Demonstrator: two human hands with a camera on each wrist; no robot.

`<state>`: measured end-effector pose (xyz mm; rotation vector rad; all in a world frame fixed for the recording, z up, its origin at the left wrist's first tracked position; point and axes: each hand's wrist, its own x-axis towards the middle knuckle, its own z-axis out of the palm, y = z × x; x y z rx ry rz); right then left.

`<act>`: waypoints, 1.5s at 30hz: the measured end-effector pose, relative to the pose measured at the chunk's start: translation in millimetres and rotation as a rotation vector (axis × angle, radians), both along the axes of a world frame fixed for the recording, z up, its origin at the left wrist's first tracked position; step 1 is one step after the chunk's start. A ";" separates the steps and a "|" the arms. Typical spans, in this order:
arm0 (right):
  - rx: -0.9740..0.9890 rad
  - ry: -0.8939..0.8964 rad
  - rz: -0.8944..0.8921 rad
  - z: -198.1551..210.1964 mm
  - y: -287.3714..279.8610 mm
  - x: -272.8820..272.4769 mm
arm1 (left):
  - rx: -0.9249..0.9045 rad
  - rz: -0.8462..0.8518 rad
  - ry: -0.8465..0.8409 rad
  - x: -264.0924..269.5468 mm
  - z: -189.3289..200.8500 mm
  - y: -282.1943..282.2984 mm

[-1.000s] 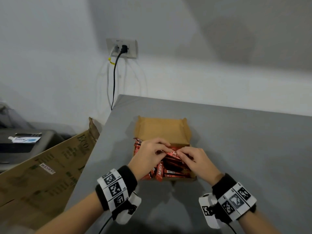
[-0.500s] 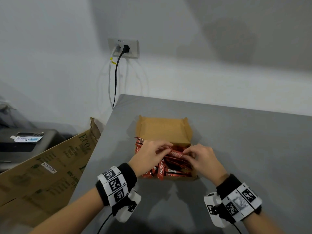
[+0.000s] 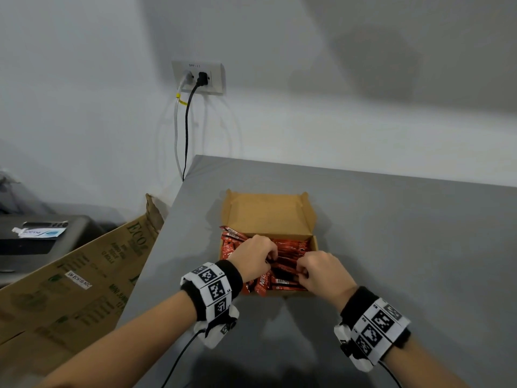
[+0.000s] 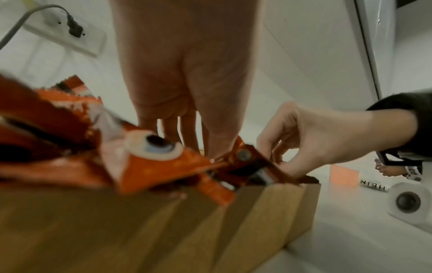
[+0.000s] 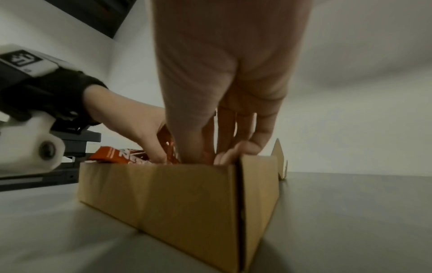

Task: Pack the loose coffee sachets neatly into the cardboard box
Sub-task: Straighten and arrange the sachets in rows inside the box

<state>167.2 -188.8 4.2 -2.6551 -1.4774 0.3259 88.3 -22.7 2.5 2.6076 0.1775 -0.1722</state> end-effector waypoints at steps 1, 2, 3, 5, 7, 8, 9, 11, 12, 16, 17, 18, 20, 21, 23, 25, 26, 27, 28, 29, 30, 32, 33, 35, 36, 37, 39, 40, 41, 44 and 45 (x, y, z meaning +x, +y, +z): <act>-0.030 -0.013 -0.012 0.7 2.2 -0.3 | 0.006 -0.003 0.006 0.0 -1.2 0.5; -0.056 -0.023 -0.024 1.2 4.1 -0.7 | 0.012 -0.004 0.012 -0.3 -1.4 0.3; -0.075 -0.031 -0.033 1.3 5.7 -1.0 | 0.020 -0.005 0.018 -0.5 -0.8 -0.2; -0.092 -0.046 -0.036 0.8 8.5 -2.1 | 0.044 -0.015 0.002 -1.3 1.2 -1.5; -0.082 -0.059 -0.031 0.4 10.4 -1.4 | 0.063 -0.043 -0.041 -1.3 3.0 -3.2; -0.069 -0.060 -0.027 0.1 10.7 -0.4 | 0.060 -0.057 -0.057 -1.1 3.4 -3.8; -0.054 -0.058 -0.023 -0.1 10.6 0.8 | 0.051 -0.068 -0.066 -0.8 3.1 -4.2; -0.027 -0.043 -0.019 -1.1 8.7 3.2 | 0.044 -0.080 -0.068 -0.3 -0.2 -4.5; -0.023 -0.033 -0.019 -1.5 7.3 4.0 | 0.051 -0.086 -0.064 -0.4 -1.8 -4.7; -0.028 -0.007 -0.030 -4.4 1.0 4.7 | 0.105 -0.120 -0.105 -2.3 -5.5 -3.9; -0.029 -0.014 -0.028 -5.2 0.1 4.2 | 0.115 -0.118 -0.153 -2.9 -5.3 -2.9; -0.030 -0.026 -0.026 -6.0 -0.2 3.7 | 0.127 -0.101 -0.202 -3.4 -4.7 -1.1; -0.034 -0.036 -0.035 -6.5 0.0 2.3 | 0.177 -0.027 -0.287 -3.7 -3.1 4.8; -0.035 -0.037 -0.045 -5.6 0.6 1.8 | 0.219 0.018 -0.314 -3.6 -2.2 8.7; -0.041 -0.056 -0.058 -3.9 1.8 1.7 | 0.318 0.077 -0.266 -3.1 0.0 17.4; -0.066 -0.073 -0.061 -2.3 4.0 -0.2 | 0.379 0.090 -0.159 -4.1 0.1 25.3; -0.076 -0.079 -0.067 -2.0 5.2 -1.4 | 0.377 0.093 -0.133 -4.5 0.0 28.6; -0.079 -0.082 -0.076 -2.1 6.6 -2.2 | 0.363 0.093 -0.122 -4.9 0.3 31.3; -0.080 -0.084 -0.089 -2.0 7.8 -2.7 | 0.348 0.090 -0.117 -5.6 0.8 33.6; -0.078 -0.084 -0.101 -1.9 8.6 -2.7 | 0.340 0.083 -0.109 -6.1 1.7 35.3; -0.074 -0.084 -0.112 -1.7 8.7 -2.4 | 0.339 0.074 -0.097 -7.1 2.3 36.3; -0.065 -0.077 -0.124 -1.4 8.6 -1.5 | 0.342 0.068 -0.079 -9.9 2.0 36.5; -0.062 -0.069 -0.125 -1.4 8.7 -1.5 | 0.344 0.061 -0.084 -11.2 1.8 35.5; -0.058 -0.056 -0.121 -1.9 8.9 -2.9 | 0.330 0.005 -0.130 -12.4 3.7 31.0; -0.055 -0.054 -0.118 -2.3 9.2 -3.3 | 0.299 -0.059 -0.148 -12.1 5.8 28.4; -0.053 -0.054 -0.120 -3.0 9.4 -3.0 | 0.253 -0.140 -0.140 -11.7 8.2 25.8; -0.046 -0.051 -0.128 -4.3 8.8 -1.0 | 0.183 -0.299 -0.062 -10.9 10.6 20.4; -0.041 -0.050 -0.131 -5.0 8.3 0.2 | 0.181 -0.358 -0.018 -10.9 9.1 18.6; -0.037 -0.053 -0.132 -5.7 7.7 1.2 | 0.187 -0.396 0.015 -11.2 6.9 17.4; -0.023 -0.069 -0.134 -5.9 5.3 2.7 | 0.157 -0.400 0.051 -11.0 0.8 18.3; -0.011 -0.071 -0.137 -5.7 4.4 3.3 | 0.135 -0.377 0.054 -9.6 1.2 19.4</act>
